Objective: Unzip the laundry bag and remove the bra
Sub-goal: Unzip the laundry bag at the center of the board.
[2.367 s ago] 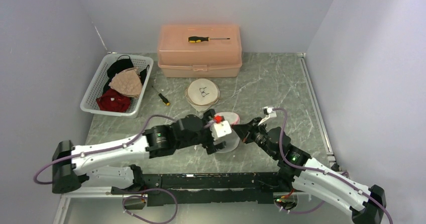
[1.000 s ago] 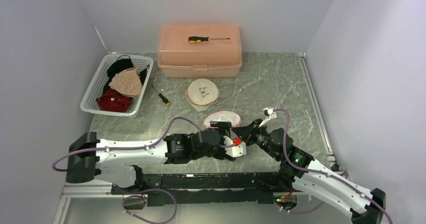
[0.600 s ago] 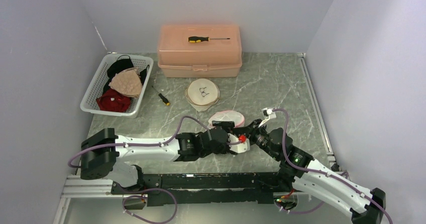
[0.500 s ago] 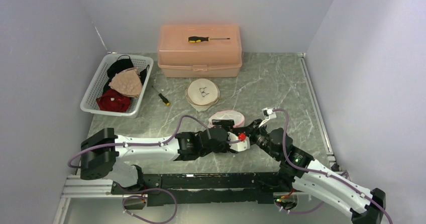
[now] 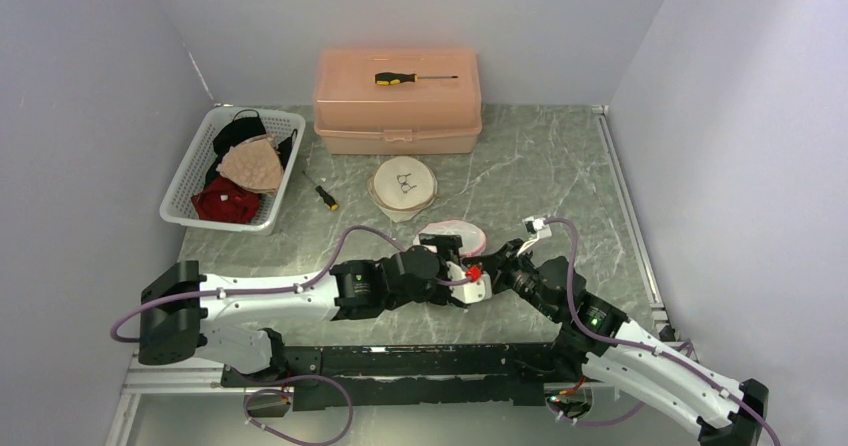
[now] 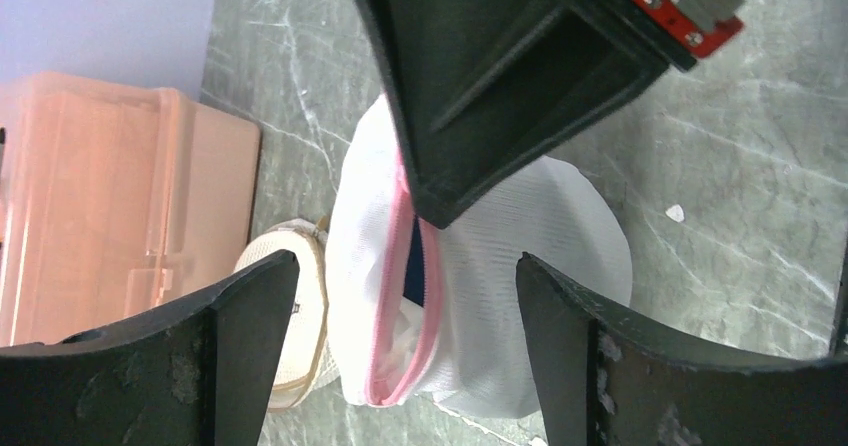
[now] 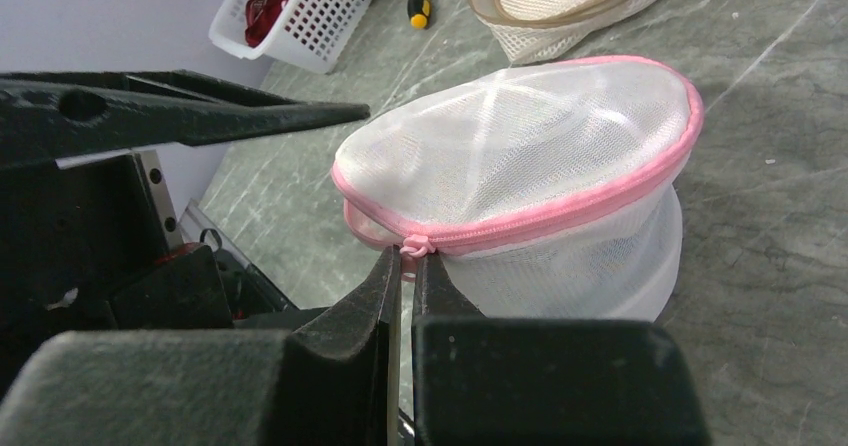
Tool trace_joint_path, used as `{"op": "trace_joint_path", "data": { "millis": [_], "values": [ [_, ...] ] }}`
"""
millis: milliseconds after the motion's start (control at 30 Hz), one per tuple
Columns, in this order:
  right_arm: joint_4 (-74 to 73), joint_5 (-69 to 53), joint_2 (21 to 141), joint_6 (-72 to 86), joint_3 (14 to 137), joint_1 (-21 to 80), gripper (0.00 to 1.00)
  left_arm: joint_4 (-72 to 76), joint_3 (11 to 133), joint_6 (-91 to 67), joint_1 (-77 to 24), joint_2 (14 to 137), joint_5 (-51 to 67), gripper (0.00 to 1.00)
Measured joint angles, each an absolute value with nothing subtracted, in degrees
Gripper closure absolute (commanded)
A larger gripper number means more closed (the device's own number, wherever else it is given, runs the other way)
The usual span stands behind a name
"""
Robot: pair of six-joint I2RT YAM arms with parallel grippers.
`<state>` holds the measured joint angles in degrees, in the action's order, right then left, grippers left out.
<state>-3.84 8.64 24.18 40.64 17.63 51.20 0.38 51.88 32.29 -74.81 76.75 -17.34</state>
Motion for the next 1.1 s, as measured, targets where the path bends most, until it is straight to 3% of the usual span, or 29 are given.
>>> {"op": "trace_joint_path", "data": {
  "millis": [133, 200, 533, 1100],
  "values": [
    [-3.84, 8.38, 24.25, 40.56, 17.63, 51.20, 1.00, -0.75, 52.31, 33.41, -74.52, 78.39, -15.84, 0.21],
    [-3.84, 8.32, 24.38, 40.53, 17.63, 51.20, 1.00, -0.95, 52.82, 33.67, -74.04, 79.99, -14.85, 0.30],
    [-3.84, 7.40, 24.53, 40.12, 17.63, 51.20, 1.00, -1.98, 55.64, 34.20, -70.78, 82.67, -12.21, 0.96],
    [-10.00, 17.43, 20.93, 40.18, 18.04, 51.48, 1.00, -1.13, 51.81, 33.21, -71.50, 77.80, -11.92, 0.97]
  ]
}}
